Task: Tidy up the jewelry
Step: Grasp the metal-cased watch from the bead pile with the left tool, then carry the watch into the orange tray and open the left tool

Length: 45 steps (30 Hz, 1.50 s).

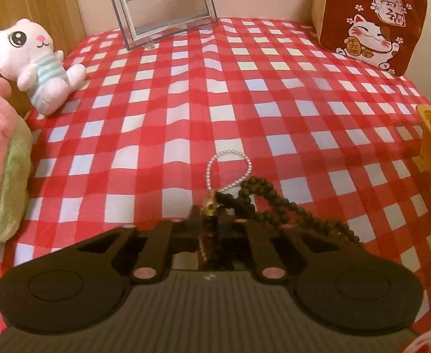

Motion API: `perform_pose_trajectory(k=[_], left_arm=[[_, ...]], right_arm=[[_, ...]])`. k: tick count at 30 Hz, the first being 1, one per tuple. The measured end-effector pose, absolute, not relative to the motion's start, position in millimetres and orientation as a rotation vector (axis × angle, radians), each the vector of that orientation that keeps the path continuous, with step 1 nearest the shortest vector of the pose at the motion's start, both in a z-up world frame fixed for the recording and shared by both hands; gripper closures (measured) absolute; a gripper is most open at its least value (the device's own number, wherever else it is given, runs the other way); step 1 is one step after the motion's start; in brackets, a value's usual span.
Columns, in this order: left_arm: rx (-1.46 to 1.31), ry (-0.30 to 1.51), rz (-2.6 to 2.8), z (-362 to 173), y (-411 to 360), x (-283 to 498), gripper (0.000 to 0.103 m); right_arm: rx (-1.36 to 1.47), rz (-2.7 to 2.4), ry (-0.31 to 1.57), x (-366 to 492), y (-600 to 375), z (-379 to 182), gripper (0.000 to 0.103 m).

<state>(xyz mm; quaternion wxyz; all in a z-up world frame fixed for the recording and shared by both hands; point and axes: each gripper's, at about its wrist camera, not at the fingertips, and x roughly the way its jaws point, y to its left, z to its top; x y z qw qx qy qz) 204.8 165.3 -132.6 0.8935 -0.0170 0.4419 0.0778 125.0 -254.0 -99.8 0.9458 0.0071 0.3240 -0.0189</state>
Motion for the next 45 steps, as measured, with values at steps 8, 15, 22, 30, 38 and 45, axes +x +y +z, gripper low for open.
perform_pose_trajectory(k=[8,15,22,30,38,45], left_arm=[[-0.077,0.794,0.193,-105,176,191,0.095],[0.084,0.634,0.262,-68,163,175,0.095],[0.098,0.548,0.241,-42,144,159,0.095],[0.026,0.546,0.008,-26,74,148,0.095],[-0.042,0.633,-0.228,-51,-12,159,0.095],[0.003,0.719,-0.285,-83,-58,181,0.095]], right_arm=[[0.02,-0.029,0.65,125,-254,-100,0.097],[0.022,-0.011,0.637,122,-255,-99,0.097],[0.022,0.014,0.63,118,-256,-97,0.097],[0.02,0.036,0.609,120,-254,-93,0.097],[-0.005,0.058,0.581,127,-245,-88,0.097],[-0.005,0.072,0.573,128,-242,-86,0.097]])
